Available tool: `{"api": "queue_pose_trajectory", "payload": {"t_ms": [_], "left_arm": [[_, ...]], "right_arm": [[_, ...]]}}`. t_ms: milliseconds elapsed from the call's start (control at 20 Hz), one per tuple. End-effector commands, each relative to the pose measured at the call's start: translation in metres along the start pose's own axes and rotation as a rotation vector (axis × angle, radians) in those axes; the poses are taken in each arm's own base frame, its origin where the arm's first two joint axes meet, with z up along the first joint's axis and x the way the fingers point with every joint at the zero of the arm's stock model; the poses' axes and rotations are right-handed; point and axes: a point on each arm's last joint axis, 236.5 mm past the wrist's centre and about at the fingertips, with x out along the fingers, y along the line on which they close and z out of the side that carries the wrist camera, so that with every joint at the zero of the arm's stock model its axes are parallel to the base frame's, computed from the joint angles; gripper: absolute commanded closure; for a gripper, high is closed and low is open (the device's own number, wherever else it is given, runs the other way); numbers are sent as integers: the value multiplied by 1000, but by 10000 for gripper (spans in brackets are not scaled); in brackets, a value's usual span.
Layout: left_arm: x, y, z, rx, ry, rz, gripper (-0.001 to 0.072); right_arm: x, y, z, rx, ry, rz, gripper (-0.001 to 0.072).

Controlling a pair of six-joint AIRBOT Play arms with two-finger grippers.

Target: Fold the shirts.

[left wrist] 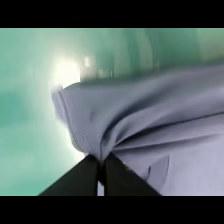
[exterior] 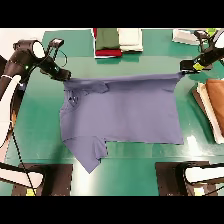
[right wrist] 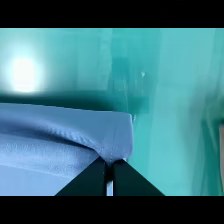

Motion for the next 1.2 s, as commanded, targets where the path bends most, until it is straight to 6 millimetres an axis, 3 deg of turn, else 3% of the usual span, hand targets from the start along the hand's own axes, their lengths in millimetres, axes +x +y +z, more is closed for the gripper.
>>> {"api": "queue_pose_trajectory", "payload": {"t_ms": [0,100,250,450,500,550,600,700,850,1000,1100,1150], "left_arm": [[8,-6,-42,-10,170,-32,679],[25,-14,-65,-36,238,-61,679],[53,-29,-82,-65,253,-120,679],[61,-39,-97,-85,290,-161,676],[60,-39,-101,-82,308,-158,529],[59,-39,-105,-85,328,-157,213],[56,-40,-109,-85,346,-159,109],[41,-39,-111,-100,347,-152,109],[-1,-37,-106,-128,243,-129,109],[-27,-41,-140,-166,210,-123,109],[-31,-46,-168,-205,196,-125,108],[-31,-48,-179,-224,188,-127,108]], "right_arm": [[4,-1,-31,-6,54,-2,693],[21,-1,-60,-1,104,2,693],[51,2,-99,12,185,17,693],[72,16,-126,48,240,75,691],[72,19,-128,54,244,85,635],[71,18,-126,53,241,85,377],[66,19,-124,50,244,86,249],[49,17,-121,36,269,80,250],[23,3,-132,4,276,14,250],[17,-11,-184,4,331,-34,247],[22,-18,-230,59,403,-36,127],[25,-23,-255,99,448,-39,128]]}}
